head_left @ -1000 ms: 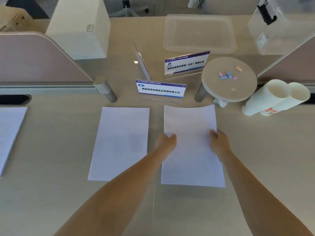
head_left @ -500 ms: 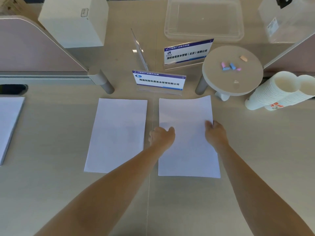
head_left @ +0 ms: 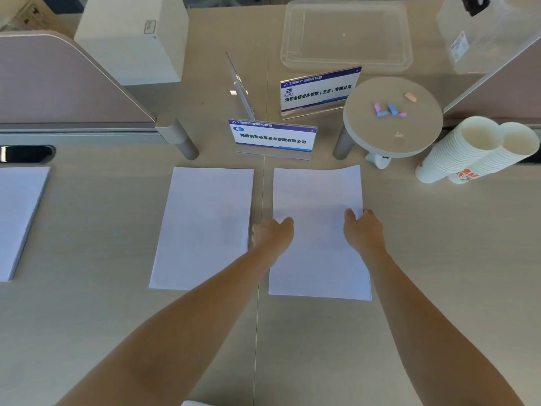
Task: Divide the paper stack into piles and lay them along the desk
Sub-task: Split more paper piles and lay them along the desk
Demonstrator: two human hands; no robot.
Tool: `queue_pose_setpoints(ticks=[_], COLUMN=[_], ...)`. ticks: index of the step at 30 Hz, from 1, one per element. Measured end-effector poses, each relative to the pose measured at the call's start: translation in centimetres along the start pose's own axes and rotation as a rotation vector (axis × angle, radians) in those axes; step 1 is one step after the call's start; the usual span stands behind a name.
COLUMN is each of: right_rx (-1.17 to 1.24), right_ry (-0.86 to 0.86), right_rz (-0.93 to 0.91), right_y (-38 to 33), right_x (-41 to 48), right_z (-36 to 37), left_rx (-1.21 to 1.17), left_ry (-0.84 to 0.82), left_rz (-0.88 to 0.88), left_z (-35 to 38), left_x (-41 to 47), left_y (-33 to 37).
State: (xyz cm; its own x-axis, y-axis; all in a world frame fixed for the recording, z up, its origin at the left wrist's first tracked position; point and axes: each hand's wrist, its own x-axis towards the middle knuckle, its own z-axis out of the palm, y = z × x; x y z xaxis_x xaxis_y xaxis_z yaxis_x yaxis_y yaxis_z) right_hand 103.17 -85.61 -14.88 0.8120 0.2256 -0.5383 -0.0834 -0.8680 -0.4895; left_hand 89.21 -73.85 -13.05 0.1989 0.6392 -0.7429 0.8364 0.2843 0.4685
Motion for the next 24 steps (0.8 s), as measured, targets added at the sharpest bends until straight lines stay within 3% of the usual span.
queue_pose_setpoints(ticks=[10,17,24], right_rx=[-0.093,-0.092,0.077], right_ry=[0.05,-0.028,-0.069], right_rz=[-0.015,-0.186,-0.34], right_y=[1.0,-1.2,-8.7], right_x=[-4.1,-14.9,-27.8], right_z=[-2.4,-3.3,2.0], left_rx=[-0.093,-0.292,-0.405], left_ry=[-0.045,-0.169,-0.346], left_rz=[0.075,0.176,0.27], left_z=[-4.6,-12.4,-23.8], left_x=[-2.1,-5.8,-8.6], left_y=[-0.6,-4.6,-12.0])
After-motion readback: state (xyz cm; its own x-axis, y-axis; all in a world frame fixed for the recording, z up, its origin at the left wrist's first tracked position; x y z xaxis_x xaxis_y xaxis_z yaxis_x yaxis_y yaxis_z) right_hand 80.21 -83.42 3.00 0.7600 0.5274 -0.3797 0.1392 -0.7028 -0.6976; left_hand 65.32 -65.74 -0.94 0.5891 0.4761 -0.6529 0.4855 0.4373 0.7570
